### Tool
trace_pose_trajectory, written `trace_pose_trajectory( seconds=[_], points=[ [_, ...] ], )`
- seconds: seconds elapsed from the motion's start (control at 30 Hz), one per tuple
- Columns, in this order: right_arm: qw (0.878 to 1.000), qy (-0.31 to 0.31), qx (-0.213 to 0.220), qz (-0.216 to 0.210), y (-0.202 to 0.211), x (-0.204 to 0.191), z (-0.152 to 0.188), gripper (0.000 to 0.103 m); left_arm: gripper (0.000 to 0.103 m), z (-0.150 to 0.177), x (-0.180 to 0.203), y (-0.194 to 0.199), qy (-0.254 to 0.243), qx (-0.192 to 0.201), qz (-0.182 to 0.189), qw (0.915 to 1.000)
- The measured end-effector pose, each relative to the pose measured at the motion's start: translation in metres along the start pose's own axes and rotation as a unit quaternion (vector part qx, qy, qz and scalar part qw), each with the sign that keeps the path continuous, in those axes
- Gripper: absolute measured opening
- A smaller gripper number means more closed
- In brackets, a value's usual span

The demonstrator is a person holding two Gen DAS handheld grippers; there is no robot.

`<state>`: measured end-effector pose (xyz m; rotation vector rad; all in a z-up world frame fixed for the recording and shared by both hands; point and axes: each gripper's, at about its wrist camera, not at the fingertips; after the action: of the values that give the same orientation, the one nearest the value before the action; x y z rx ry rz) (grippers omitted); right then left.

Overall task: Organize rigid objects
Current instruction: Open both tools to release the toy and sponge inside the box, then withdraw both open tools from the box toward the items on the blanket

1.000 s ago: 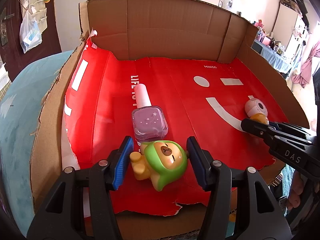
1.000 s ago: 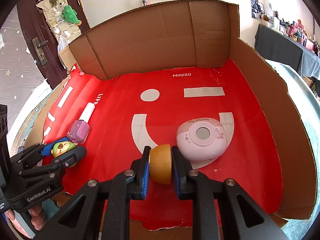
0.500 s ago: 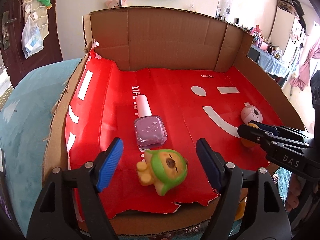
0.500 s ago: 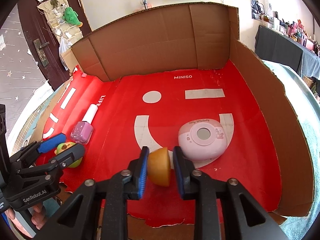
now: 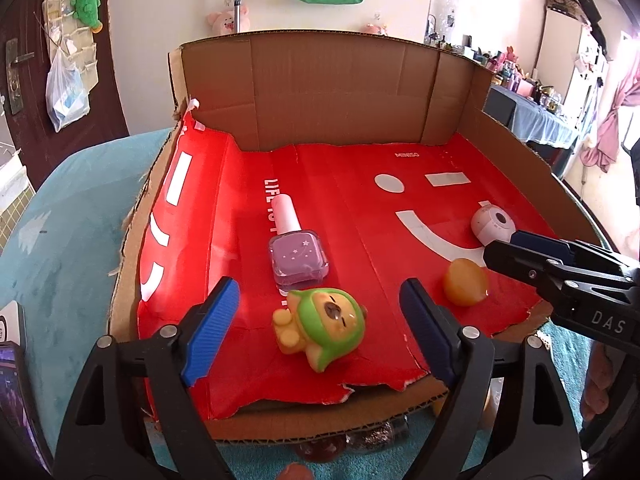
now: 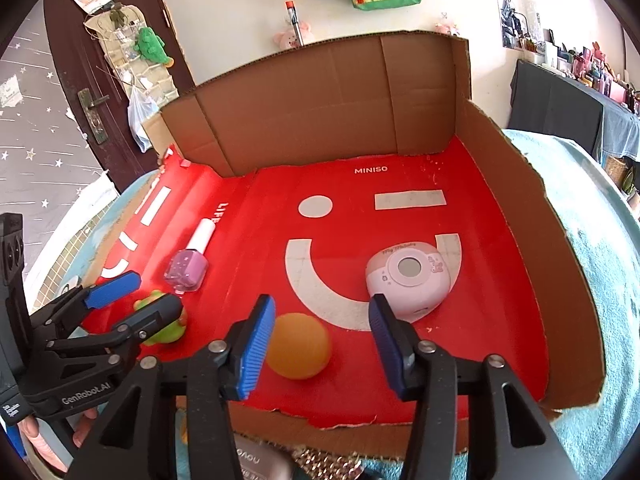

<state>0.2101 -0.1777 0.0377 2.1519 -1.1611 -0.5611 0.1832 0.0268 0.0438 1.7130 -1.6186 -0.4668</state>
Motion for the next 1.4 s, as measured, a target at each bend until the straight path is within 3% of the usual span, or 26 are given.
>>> trace_pose_trajectory(
  seconds=[0.37, 0.5, 0.77, 1.4],
  points=[
    [0.999, 0.01, 0.045, -0.009, 0.032, -0.01, 0.003, 0.069, 0.098, 0.003, 0.004, 0.024, -0.008, 0.025, 0.003, 0.9997],
    [0.998, 0.014, 0.064, -0.012, 0.044, -0.013, 0.006, 0.082, 0.103, 0.007, 0.007, 0.031, -0.015, 0.036, 0.001, 0.9992],
    [0.995, 0.018, 0.1, -0.017, 0.067, -0.018, 0.013, 0.102, 0.103, 0.014, 0.011, 0.047, -0.025, 0.06, -0.006, 0.9978],
    [0.988, 0.015, 0.15, -0.021, 0.113, -0.035, 0.042, 0.103, 0.103, 0.036, 0.0, 0.091, 0.005, 0.099, 0.014, 0.995]
  ],
)
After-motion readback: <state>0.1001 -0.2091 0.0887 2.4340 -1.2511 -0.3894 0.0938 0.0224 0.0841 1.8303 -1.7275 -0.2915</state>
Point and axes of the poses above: each gripper's, at about its wrist camera, not at the fingertips, and y roughly against the way its jaws point, x to its right, z to its underside, and after that the axes turned 12 degrees about y, right-handed
